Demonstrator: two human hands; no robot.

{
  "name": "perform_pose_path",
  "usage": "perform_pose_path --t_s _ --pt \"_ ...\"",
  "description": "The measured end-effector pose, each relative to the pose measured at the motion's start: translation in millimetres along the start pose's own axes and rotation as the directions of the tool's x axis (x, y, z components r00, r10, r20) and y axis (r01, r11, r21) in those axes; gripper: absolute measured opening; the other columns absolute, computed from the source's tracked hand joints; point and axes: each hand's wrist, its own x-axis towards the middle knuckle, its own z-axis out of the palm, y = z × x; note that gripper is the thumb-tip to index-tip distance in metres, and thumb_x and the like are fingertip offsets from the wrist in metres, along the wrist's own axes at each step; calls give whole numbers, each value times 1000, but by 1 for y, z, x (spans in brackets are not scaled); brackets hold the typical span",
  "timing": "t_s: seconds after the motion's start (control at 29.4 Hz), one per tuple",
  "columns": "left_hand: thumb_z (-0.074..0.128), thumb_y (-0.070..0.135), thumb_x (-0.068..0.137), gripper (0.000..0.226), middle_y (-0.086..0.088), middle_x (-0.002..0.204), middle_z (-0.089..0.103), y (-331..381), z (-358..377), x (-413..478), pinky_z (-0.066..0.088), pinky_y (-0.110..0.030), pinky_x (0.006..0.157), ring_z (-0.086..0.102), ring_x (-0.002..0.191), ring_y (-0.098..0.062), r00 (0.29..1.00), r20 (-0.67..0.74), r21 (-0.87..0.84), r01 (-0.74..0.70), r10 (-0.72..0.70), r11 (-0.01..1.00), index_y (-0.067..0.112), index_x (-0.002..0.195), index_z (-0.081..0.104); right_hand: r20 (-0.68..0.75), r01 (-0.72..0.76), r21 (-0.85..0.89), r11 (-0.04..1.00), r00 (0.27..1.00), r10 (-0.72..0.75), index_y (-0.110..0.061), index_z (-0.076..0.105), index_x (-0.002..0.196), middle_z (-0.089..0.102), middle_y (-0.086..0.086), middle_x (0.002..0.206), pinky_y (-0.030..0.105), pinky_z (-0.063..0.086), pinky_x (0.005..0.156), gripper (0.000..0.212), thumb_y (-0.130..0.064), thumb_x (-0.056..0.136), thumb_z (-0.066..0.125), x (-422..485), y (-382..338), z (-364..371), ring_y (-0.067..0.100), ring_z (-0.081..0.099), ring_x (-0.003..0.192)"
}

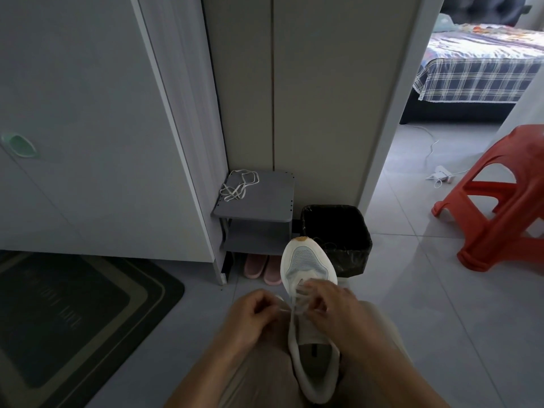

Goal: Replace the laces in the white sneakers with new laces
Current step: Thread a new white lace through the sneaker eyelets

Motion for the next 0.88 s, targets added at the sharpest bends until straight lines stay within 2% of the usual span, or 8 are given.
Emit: perform_pose_path --t_s 0.1,0.24,0.34,0.41,0.48,0.58,0.65,0.88 --pt "53 7 90 9 -11 75 60 -10 -42 -8 46 -27 61 55 68 -20 960 -229 -217 109 -159 970 6 84 59 -118 -97 164 982 986 118 -20 57 112 59 -19 83 7 43 68 37 -6 79 66 -4 25 -18 2 58 78" --pt "49 8 92 16 -14 71 52 -62 -139 -24 38 -32 61 46 63 -23 738 -502 -451 223 -452 864 3 77 55 -247 -136 267 954 947 204 -24 57 99 63 -8 86 2 41 69 32 2 81 63 -14 47 -29 5 58 80" --pt "50 6 91 15 -17 74 55 -92 -173 -28 42 -39 65 48 65 -26 577 -678 -279 371 -455 886 2 79 58 -254 -133 298 945 943 213 -31 56 91 63 -10 86 4 42 67 30 -2 84 61 -18 50 -28 -2 55 85" --pt "53 7 89 6 -15 84 60 -85 -154 -25 43 -38 66 54 72 -27 627 -738 120 484 -248 867 5 89 59 -195 -140 292 946 960 202 -36 55 89 63 -10 88 5 43 69 33 -4 85 61 -18 48 -22 -1 55 88" --pt "56 6 87 22 -12 100 62 -72 -112 -17 43 -35 68 56 79 -22 774 -633 398 319 6 860 9 109 59 -100 -136 274 952 980 169 -38 53 90 61 -10 94 6 43 70 35 -4 85 60 -18 45 -15 3 55 89" --pt "58 16 89 42 4 115 57 -43 -32 -10 45 -26 81 54 86 -9 942 -222 463 -125 251 877 22 129 47 34 -119 177 977 993 115 -39 49 93 53 -13 101 8 44 71 34 -8 85 60 -18 41 -11 5 57 82" --pt "54 24 91 40 17 120 50 -30 8 -9 36 -14 90 46 98 4 922 -4 510 -330 386 794 28 130 47 50 -101 121 987 994 96 -41 47 88 50 -13 99 9 44 70 33 -13 84 62 -19 42 -8 4 57 78" --pt "48 36 88 28 13 67 55 -26 -8 -10 35 -12 63 51 75 -1 946 27 444 -300 323 844 16 76 63 46 -57 -38 998 997 58 -45 43 76 48 -22 87 10 37 69 27 -26 83 62 -21 47 -3 0 48 79"
